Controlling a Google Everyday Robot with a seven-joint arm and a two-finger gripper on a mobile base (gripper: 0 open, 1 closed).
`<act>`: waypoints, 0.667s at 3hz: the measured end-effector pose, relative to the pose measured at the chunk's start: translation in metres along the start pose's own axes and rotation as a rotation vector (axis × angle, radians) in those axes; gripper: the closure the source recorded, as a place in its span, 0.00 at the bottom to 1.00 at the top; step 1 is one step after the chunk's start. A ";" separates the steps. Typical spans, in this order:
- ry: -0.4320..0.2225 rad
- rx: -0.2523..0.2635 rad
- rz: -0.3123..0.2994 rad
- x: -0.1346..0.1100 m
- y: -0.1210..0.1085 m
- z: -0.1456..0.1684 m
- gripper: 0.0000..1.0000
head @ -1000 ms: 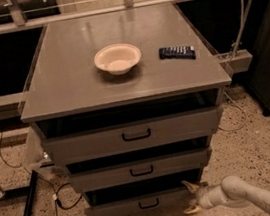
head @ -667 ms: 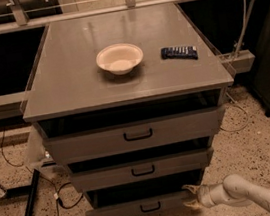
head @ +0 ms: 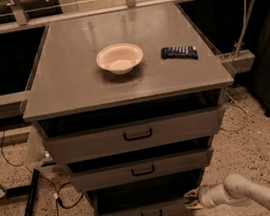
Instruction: Open bottom drawer
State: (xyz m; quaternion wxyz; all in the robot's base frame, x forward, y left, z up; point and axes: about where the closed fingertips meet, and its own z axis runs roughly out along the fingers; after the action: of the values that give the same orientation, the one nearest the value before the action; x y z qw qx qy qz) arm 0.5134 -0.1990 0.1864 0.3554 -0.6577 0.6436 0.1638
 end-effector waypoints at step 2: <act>0.000 0.000 0.000 0.000 0.000 0.000 0.39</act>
Offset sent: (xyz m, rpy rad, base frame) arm 0.0000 0.0000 0.0001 0.0000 0.0000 0.0000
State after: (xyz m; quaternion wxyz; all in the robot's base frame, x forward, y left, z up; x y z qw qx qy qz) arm 0.5134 -0.1989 0.1864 0.3554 -0.6577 0.6436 0.1639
